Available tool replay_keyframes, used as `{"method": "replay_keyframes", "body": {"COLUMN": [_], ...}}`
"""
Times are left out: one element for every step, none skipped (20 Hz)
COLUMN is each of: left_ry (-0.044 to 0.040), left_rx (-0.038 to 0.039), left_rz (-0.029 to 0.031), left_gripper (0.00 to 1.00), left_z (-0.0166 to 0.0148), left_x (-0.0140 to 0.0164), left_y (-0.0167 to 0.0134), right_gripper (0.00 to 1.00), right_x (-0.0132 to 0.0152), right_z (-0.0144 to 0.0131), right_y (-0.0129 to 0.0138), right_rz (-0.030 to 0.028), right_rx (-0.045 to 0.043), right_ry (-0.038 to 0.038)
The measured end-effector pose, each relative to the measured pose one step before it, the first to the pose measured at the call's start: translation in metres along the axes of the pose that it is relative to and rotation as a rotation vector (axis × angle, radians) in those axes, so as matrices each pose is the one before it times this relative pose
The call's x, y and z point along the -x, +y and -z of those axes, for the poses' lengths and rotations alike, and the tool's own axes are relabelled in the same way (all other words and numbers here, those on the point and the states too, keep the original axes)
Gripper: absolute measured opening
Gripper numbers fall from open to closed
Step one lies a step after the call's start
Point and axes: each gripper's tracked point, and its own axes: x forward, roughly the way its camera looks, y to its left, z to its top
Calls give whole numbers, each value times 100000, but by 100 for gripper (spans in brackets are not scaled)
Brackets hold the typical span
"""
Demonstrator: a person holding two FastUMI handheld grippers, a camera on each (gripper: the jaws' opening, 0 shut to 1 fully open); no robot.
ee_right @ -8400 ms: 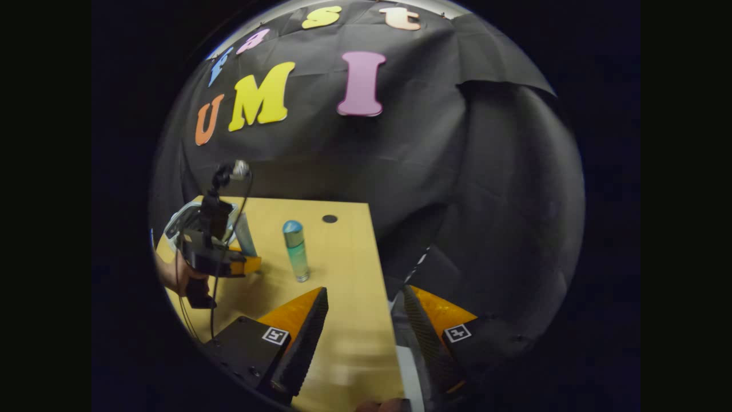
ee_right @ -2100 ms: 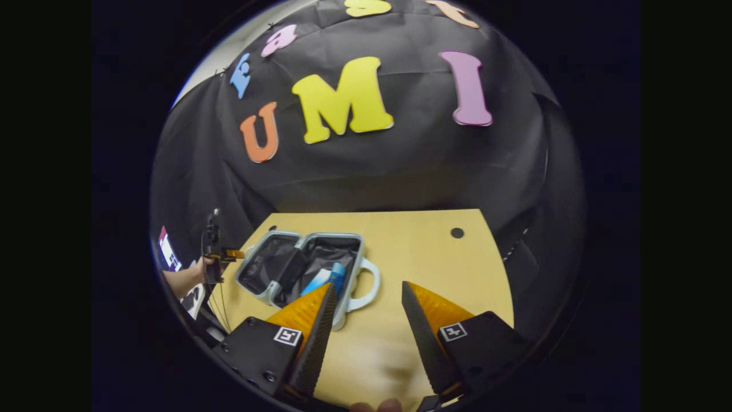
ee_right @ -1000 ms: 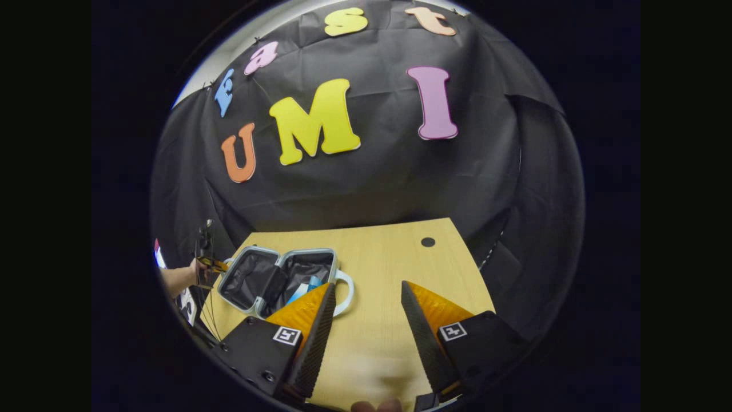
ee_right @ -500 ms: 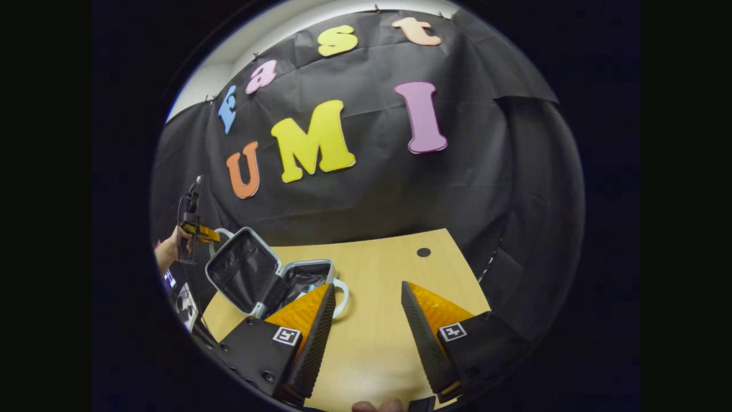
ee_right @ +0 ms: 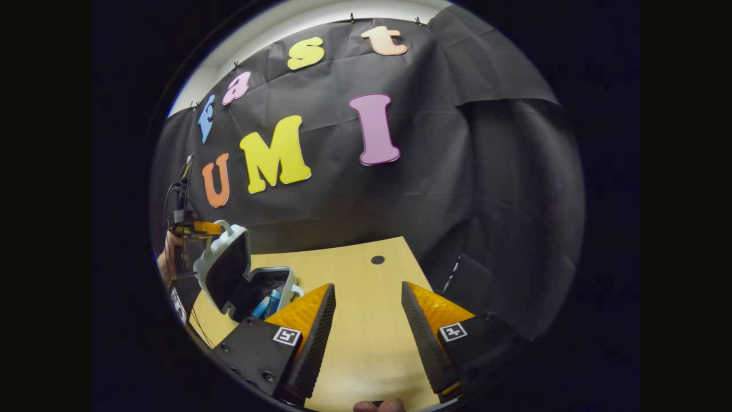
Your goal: First open the suitcase, pack the skin care products into it, and then close the suitcase.
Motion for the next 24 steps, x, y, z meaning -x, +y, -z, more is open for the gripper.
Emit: {"method": "replay_keyframes", "body": {"left_ry": [-314,-959,175,2342,2392,1556,1578,1773,1920,1800,1634,1402,1590,1275,847,13,514,850,101,-491,-267,-714,-189,46], "left_rx": [-286,-371,-307,35,-656,-674,-2026,-2043,-1783,-879,-731,-392,-91,-504,-1138,-1706,-2002,-1644,-1829,-2539,-2418,-2308,-2547,-3033], "left_rz": [1809,2225,2040,1142,737,836,463,-231,-14,-389,-670,-696,-832,-865,-695,-567,-637,-1163,-1935,-2512,-2271,-2801,-2845,-3115], "left_gripper": [4,4,4,4,4,3,4,4,4,4,4,4,4,4,4,4,4,4,4,4,5,6,6,8], "left_z": [1446,1224,1497,1777,1803,1280,1243,1110,1093,943,896,857,889,645,549,288,339,412,403,141,261,126,250,310], "left_x": [-615,-607,-952,-861,-1019,-815,-1116,-979,-783,-805,-605,-523,-800,-435,-553,-316,-308,-234,-469,-106,-245,-97,-101,-220], "left_y": [-1699,-1442,-1095,-753,-671,-589,-627,-435,-338,-225,-219,-167,-249,-160,-358,-400,-340,-228,-81,44,-120,-3,-4,33], "right_gripper": [70,70,65,70,70,70,70,70,70,70,65,70,65,70,70,70,70,70,70,70,70,66,66,70], "right_x": [206,206,123,214,242,172,208,139,-98,-86,31,120,81,32,-103,-51,-34,-20,-65,-61,-20,27,27,-34], "right_z": [-136,124,-33,33,-39,137,134,101,395,248,213,182,147,99,92,58,-37,2,-50,173,61,149,23,83], "right_y": [-663,-522,-625,-465,-294,-112,33,-11,252,374,153,192,48,-68,-152,-146,-107,-14,13,40,-13,-21,-20,-93], "right_rz": [746,1391,1619,1042,1005,345,-351,183,-208,-86,42,416,49,295,334,562,297,217,145,36,-30,3,12,167], "right_rx": [1132,1478,920,65,177,556,596,550,656,622,1011,772,220,-184,-232,-344,-364,-443,15,62,57,71,199,68], "right_ry": [-175,228,383,570,263,222,317,499,543,277,505,383,553,746,670,336,137,130,115,270,225,213,132,113]}}
